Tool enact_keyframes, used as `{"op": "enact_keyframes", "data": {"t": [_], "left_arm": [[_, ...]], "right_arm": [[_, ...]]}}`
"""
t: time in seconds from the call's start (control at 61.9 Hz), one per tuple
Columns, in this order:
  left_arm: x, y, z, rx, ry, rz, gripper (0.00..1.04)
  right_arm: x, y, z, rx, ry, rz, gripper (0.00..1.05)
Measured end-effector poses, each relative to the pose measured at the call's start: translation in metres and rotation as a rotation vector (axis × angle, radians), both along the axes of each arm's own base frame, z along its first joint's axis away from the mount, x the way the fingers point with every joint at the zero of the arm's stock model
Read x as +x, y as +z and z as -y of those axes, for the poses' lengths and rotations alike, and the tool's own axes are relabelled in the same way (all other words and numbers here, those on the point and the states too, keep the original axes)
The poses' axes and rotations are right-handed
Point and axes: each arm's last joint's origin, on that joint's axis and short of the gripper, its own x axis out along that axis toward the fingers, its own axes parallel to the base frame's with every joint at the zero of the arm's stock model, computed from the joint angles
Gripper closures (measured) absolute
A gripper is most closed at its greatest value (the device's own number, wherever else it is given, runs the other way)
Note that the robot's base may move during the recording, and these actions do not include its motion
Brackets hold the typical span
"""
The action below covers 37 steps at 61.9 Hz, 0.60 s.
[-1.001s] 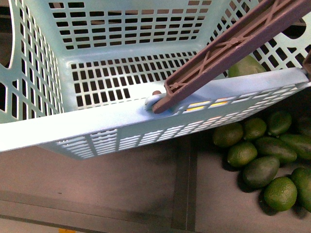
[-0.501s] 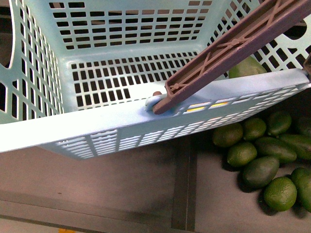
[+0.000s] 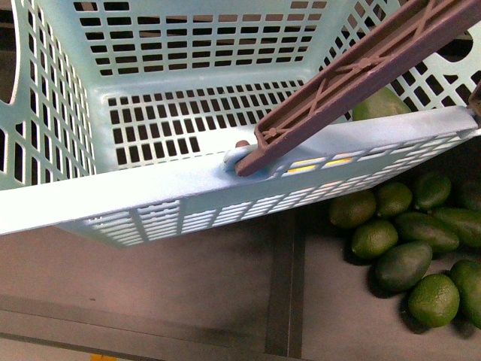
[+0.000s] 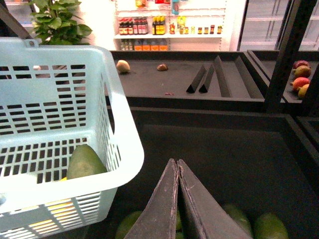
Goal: Pick mango and avocado into basket
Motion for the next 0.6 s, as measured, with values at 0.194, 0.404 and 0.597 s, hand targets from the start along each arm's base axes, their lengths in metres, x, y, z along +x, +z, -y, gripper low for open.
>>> {"op": "enact_keyframes", "data": {"t": [0.194, 0.404, 0.597], "left_arm": [[0.0, 0.0, 0.0, 0.0, 0.0, 0.0, 0.91], [0.0, 0.0, 0.0, 0.0, 0.001, 0.0, 0.91], [0.0, 0.0, 0.0, 0.0, 0.001, 0.0, 0.91]], "right_arm": [[-0.006, 0.001, 0.0, 0.0, 0.0, 0.004, 1.03], [-0.012, 0.001, 0.0, 0.0, 0.0, 0.006, 1.03], [-0.016, 0.001, 0.0, 0.0, -0.001, 0.006, 1.03]]}}
